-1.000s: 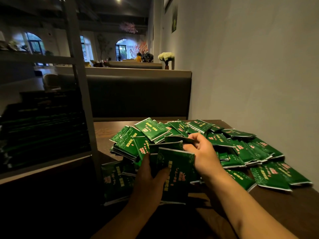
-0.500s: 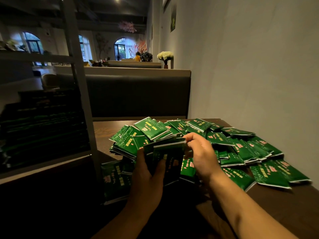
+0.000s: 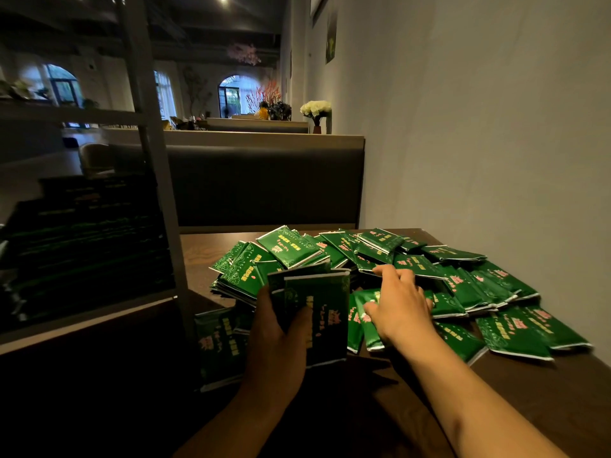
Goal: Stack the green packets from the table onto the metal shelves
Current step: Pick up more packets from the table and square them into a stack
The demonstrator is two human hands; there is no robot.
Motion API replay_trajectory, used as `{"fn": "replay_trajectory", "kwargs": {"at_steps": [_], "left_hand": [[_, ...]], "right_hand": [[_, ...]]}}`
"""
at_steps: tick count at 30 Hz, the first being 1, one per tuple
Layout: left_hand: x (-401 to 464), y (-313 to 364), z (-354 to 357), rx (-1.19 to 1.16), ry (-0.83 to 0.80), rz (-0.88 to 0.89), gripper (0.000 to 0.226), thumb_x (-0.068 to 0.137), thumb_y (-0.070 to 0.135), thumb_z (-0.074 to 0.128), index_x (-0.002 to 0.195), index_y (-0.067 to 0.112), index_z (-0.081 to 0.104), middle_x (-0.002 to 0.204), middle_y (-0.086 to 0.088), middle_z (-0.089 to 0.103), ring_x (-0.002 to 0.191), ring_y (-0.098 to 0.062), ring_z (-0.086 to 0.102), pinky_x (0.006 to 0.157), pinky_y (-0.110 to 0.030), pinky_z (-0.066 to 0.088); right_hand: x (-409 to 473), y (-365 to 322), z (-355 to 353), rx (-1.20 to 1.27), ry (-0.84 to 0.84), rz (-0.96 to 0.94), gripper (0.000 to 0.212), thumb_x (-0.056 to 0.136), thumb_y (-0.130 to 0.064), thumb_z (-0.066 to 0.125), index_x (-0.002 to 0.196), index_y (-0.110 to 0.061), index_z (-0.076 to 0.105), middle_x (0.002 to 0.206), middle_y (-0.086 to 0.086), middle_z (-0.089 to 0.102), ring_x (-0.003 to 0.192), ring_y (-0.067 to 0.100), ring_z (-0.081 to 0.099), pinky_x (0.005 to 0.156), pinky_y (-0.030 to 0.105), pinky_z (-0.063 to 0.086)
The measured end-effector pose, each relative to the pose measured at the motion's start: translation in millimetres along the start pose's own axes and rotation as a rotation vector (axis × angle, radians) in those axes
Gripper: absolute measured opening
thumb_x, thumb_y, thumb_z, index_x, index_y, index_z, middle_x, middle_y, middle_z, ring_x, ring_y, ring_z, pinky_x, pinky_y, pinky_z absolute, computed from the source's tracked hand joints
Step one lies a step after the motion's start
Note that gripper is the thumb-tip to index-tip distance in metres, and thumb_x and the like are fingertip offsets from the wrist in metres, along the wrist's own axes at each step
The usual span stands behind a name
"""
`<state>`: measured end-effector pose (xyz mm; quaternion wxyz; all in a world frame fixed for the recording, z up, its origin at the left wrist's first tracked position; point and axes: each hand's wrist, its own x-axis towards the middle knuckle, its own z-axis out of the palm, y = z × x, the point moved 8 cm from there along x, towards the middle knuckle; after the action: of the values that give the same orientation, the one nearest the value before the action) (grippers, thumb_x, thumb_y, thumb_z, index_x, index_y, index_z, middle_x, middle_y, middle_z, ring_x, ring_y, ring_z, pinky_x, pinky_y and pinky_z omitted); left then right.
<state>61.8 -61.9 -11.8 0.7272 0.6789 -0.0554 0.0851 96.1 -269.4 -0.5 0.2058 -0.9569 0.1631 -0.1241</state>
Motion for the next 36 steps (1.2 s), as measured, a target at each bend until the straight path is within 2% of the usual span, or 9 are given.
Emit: {"fn": "replay_trajectory", "kwargs": {"at_steps": [3, 9, 11, 15, 19, 23, 27, 31, 36], "left_hand": [[0, -6, 1, -0.051, -0.017, -0.065, 0.058, 0.090, 0.011, 0.060, 0.141, 0.026, 0.037, 0.128, 0.002, 0.059, 0.110, -0.013, 0.060, 0.094, -0.041, 0.051], [-3, -10, 8, -0.029, -0.111, -0.095, 0.053, 0.089, 0.011, 0.061, 0.138, 0.021, 0.043, 0.126, -0.002, 0.061, 0.109, -0.014, 0.062, 0.093, -0.040, 0.053], [-4, -11, 10, -0.034, -0.130, -0.104, 0.056, 0.089, 0.012, 0.061, 0.140, 0.022, 0.040, 0.131, -0.002, 0.058, 0.114, -0.017, 0.059, 0.096, -0.044, 0.050], [-4, -11, 9, -0.042, -0.127, -0.101, 0.063, 0.089, 0.015, 0.062, 0.145, 0.026, 0.035, 0.138, 0.000, 0.052, 0.123, -0.019, 0.053, 0.102, -0.048, 0.046], [-4, -7, 8, -0.049, -0.113, -0.065, 0.050, 0.090, 0.012, 0.060, 0.134, 0.029, 0.044, 0.124, 0.006, 0.061, 0.106, -0.004, 0.062, 0.083, -0.025, 0.055], [-5, 4, 7, 0.032, -0.104, 0.039, 0.048, 0.090, 0.024, 0.062, 0.127, 0.044, 0.039, 0.132, 0.016, 0.047, 0.114, 0.004, 0.051, 0.090, -0.022, 0.049], [-8, 14, 11, 0.030, -0.140, 0.067, 0.038, 0.091, 0.022, 0.060, 0.111, 0.049, 0.043, 0.118, 0.022, 0.053, 0.098, 0.020, 0.053, 0.072, -0.005, 0.047], [-15, 16, 16, 0.065, -0.188, 0.035, 0.030, 0.092, 0.025, 0.055, 0.100, 0.049, 0.039, 0.095, 0.036, 0.048, 0.078, 0.034, 0.046, 0.065, -0.001, 0.040], [-13, 20, 13, 0.060, -0.141, 0.036, 0.029, 0.093, 0.024, 0.053, 0.099, 0.047, 0.036, 0.093, 0.031, 0.048, 0.073, 0.034, 0.047, 0.059, 0.004, 0.039]], "right_hand": [[1, -2, 1, 0.268, -0.033, 0.028, 0.074, 0.088, -0.013, 0.067, 0.148, -0.026, 0.025, 0.146, 0.006, 0.038, 0.121, 0.026, 0.050, 0.096, 0.037, 0.044], [3, -9, -10, 0.737, 0.038, -0.017, 0.082, 0.087, -0.008, 0.069, 0.151, -0.029, 0.022, 0.137, -0.003, 0.050, 0.099, 0.017, 0.053, 0.073, 0.031, 0.053], [-2, -15, -21, 0.870, 0.105, -0.088, 0.078, 0.087, -0.013, 0.070, 0.149, -0.031, 0.027, 0.122, -0.007, 0.055, 0.099, 0.010, 0.054, 0.075, 0.022, 0.049], [-8, -26, -22, 1.081, 0.036, -0.174, 0.054, 0.088, -0.010, 0.068, 0.131, -0.036, 0.050, 0.114, -0.002, 0.063, 0.109, 0.015, 0.061, 0.094, 0.033, 0.051], [-14, -41, -15, 1.197, -0.119, -0.236, 0.034, 0.090, 0.000, 0.061, 0.109, -0.028, 0.059, 0.114, 0.007, 0.065, 0.116, 0.023, 0.060, 0.095, 0.037, 0.054], [-20, -45, -2, 1.336, -0.262, -0.187, 0.022, 0.090, 0.004, 0.055, 0.104, -0.013, 0.058, 0.115, 0.026, 0.059, 0.095, 0.035, 0.060, 0.084, 0.050, 0.051], [-21, -49, -1, 1.440, -0.350, -0.182, 0.019, 0.071, -0.004, 0.054, 0.089, -0.008, 0.051, 0.081, 0.017, 0.057, 0.070, 0.031, 0.055, 0.058, 0.036, 0.050], [-30, -55, 5, 1.518, -0.457, -0.156, 0.017, 0.089, 0.002, 0.040, 0.102, -0.001, 0.051, 0.076, 0.010, 0.062, 0.064, 0.019, 0.060, 0.052, 0.028, 0.051], [-33, -55, 9, 1.510, -0.344, -0.165, 0.034, 0.097, -0.035, 0.038, 0.107, -0.008, 0.055, 0.095, 0.012, 0.063, 0.086, 0.024, 0.061, 0.064, 0.032, 0.052]]}}
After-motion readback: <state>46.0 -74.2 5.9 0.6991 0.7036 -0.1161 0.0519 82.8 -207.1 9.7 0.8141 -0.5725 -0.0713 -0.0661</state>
